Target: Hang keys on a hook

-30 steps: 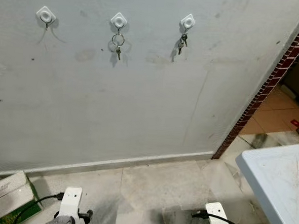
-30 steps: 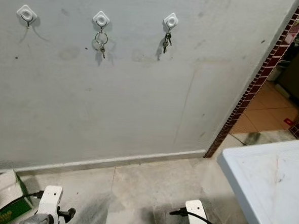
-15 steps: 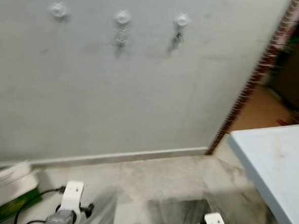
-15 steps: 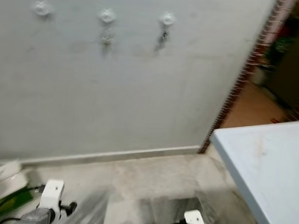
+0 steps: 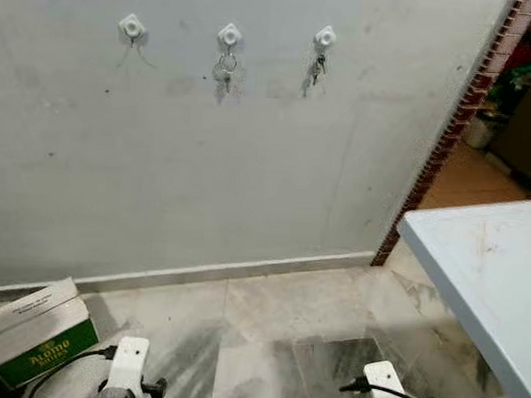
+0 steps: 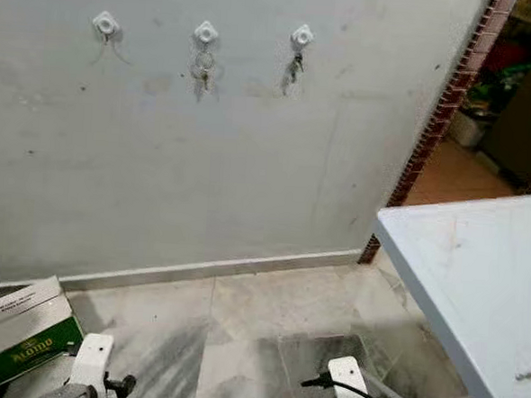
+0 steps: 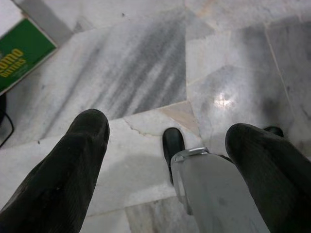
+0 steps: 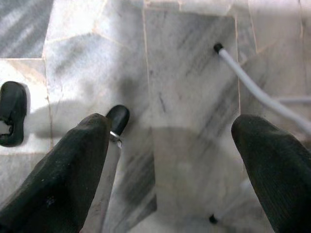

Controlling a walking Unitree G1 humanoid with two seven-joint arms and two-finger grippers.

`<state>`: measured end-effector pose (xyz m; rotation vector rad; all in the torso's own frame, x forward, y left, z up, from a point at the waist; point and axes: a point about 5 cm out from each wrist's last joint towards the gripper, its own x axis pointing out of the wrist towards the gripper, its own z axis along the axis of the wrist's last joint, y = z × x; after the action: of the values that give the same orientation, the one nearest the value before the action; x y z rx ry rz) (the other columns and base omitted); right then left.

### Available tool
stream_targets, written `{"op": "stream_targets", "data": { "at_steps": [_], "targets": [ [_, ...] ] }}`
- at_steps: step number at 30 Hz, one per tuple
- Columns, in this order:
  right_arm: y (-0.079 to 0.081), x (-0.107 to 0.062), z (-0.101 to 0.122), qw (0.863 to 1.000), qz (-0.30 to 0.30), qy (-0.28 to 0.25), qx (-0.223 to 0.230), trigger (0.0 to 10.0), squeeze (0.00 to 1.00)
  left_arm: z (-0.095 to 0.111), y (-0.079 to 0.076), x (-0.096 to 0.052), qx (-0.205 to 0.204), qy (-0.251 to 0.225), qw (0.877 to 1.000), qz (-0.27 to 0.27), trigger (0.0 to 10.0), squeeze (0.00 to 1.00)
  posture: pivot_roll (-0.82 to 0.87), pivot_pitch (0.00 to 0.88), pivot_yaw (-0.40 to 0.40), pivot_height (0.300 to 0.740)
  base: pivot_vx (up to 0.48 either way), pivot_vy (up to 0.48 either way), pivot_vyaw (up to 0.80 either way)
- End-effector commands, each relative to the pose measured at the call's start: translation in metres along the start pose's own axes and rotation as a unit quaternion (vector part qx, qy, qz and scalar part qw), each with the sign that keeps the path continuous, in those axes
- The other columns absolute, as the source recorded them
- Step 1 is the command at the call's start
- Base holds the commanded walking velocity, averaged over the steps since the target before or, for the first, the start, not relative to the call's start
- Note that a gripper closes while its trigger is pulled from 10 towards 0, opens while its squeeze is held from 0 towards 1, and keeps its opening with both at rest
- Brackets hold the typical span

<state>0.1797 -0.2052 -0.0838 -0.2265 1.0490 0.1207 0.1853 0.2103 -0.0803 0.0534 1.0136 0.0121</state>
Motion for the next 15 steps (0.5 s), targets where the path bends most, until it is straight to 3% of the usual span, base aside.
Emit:
{"op": "stream_targets", "data": {
  "at_steps": [1, 15],
  "targets": [
    [-0.0019, 0.0002, 0.0033, 1.0, -0.002, -0.001, 0.002, 10.0, 0.0, 0.0056, 0.0016, 0.0004, 0.007, -0.007, 1.0, 0.003, 10.0, 0.0, 0.01, 0.0, -0.036, 0.74, 0.0, 0.0, 0.0],
    [0.0018, 0.0008, 0.0042, 1.0, 0.0, -0.001, -0.011, 10.0, 0.0, 0.003, 0.0013, 0.0001, 0.011, -0.003, 1.0, 0.003, 10.0, 0.0, 0.01, 0.0, -0.032, 0.74, 0.0, 0.0, 0.0]
  ]
}}
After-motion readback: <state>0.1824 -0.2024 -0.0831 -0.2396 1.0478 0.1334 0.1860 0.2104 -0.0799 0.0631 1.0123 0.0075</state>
